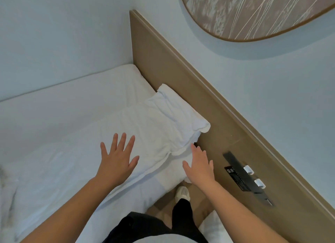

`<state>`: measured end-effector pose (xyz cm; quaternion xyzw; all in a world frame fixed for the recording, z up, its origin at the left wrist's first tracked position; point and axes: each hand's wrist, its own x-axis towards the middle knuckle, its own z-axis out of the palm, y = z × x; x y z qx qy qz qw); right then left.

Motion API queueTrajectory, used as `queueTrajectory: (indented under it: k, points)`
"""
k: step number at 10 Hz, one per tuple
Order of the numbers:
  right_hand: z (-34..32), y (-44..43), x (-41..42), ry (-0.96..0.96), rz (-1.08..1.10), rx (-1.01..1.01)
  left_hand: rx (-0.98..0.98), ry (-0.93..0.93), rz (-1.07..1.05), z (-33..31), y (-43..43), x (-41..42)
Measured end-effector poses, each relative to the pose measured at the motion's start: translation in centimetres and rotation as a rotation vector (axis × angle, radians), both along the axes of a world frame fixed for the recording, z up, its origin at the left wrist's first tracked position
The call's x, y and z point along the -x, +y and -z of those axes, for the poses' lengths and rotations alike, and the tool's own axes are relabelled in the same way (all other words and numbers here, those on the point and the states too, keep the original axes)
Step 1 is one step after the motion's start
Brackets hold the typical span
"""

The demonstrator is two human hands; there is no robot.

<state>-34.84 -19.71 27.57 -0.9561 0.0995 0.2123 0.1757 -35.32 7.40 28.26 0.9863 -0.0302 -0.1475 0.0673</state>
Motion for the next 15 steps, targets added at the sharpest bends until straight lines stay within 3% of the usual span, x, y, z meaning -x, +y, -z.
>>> queueTrajectory:
  k: [3, 5, 7, 8, 9, 10, 11, 12, 13, 14, 15]
  points:
    - [6.2, -12.4, -15.1, 0.251, 0.27, -0.391, -0.065, 0.242, -0.044, 5.1, -14.2, -11.8]
    - [19.8, -14.5, -24.1, 0.368, 0.637, -0.576, -0.048, 0.32, -0.111, 16.3, -18.4, -21.3]
    - [32.8, -15.1, -29.6, 0.425, 1.194, -0.889, -0.008, 0.381, -0.135, 28.9, -20.2, -24.7]
    - [35.8, -14.9, -30.8, 0.469, 1.014, -1.023, -0.042, 0.428, -0.11, 33.5, -19.6, -24.0]
    - [37.0, -14.8, -31.8, 0.395, 0.951, -0.97, -0.02, 0.47, -0.152, 35.9, -18.7, -23.4]
    - [35.1, -12.5, -30.8, 0.37, 0.856, -0.931, 0.238, 0.454, -0.369, 34.8, -18.0, -23.4]
    - [31.3, -10.2, -28.9, 0.217, 0.728, -0.976, 0.741, 0.345, -0.735, 30.6, -17.5, -26.0]
    - [28.7, -8.4, -26.5, 0.359, 0.396, -0.997, 1.017, 0.253, -0.941, 26.0, -16.8, -30.4]
    - [26.2, -6.1, -24.6, 0.206, -0.062, -0.921, 0.956, 0.376, -0.99, 23.3, -16.1, -33.7]
    - [25.8, -4.9, -23.9, -0.052, -0.692, -0.497, 0.699, 0.58, -0.972, 23.5, -16.2, -34.2]
    - [26.9, -3.6, -23.6, 0.044, -0.742, -0.53, 0.423, 0.643, -0.811, 25.4, -16.8, -32.5]
